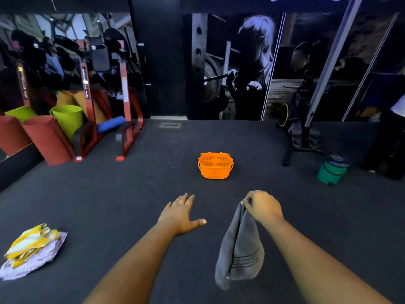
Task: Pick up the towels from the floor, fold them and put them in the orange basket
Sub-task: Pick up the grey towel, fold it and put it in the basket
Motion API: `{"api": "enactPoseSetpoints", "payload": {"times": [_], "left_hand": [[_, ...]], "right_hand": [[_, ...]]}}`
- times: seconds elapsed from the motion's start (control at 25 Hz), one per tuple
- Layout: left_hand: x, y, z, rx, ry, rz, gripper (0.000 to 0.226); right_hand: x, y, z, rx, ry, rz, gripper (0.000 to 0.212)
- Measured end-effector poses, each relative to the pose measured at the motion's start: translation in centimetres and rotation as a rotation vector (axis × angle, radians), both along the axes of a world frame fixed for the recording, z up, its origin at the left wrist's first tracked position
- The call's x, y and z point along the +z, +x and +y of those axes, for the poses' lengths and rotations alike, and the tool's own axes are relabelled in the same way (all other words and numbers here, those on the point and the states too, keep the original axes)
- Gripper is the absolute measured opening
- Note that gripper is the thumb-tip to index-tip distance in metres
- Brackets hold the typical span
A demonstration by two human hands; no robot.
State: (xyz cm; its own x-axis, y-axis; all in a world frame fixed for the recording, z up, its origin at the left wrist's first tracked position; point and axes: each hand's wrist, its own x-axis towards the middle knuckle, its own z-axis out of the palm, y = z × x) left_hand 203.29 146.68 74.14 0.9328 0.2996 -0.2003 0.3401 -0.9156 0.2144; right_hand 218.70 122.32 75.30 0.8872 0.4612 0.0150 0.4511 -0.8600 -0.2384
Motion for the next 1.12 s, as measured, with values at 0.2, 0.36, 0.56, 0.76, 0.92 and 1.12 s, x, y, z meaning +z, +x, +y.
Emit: {"api": "enactPoseSetpoints", "payload": {"times": [0.2, 0.36, 0.56, 0.76, 0.92, 1.12], "left_hand": [[0.9, 11.7, 6.8, -0.037, 0.004, 0.008, 0.106], [0.2, 21.2, 10.8, -0.045, 0.043, 0.011, 0.106], [0.0, 33.1, 14.6, 0.006, 0.048, 0.025, 0.106], [0.4, 42.8, 18.2, 0.020, 0.041, 0.015, 0.106], [-0.5, 50.6, 22.6, 0.023, 0.028, 0.014, 0.107], [-2.2, 60.2, 28.9, -0.020, -0.012, -0.023, 0.107]], "right_hand": [[0.6, 11.2, 5.6, -0.062, 0.061, 0.011, 0.018], [-0.7, 20.3, 9.8, -0.053, 0.094, 0.007, 0.020], [-1.1, 33.1, 14.9, 0.024, 0.095, 0.008, 0.019], [-0.7, 43.4, 19.8, 0.075, 0.122, 0.016, 0.023], [-0.5, 51.2, 24.2, 0.138, 0.239, 0.058, 0.023], [-0.6, 59.1, 29.9, 0.200, 0.298, 0.176, 0.016]]}}
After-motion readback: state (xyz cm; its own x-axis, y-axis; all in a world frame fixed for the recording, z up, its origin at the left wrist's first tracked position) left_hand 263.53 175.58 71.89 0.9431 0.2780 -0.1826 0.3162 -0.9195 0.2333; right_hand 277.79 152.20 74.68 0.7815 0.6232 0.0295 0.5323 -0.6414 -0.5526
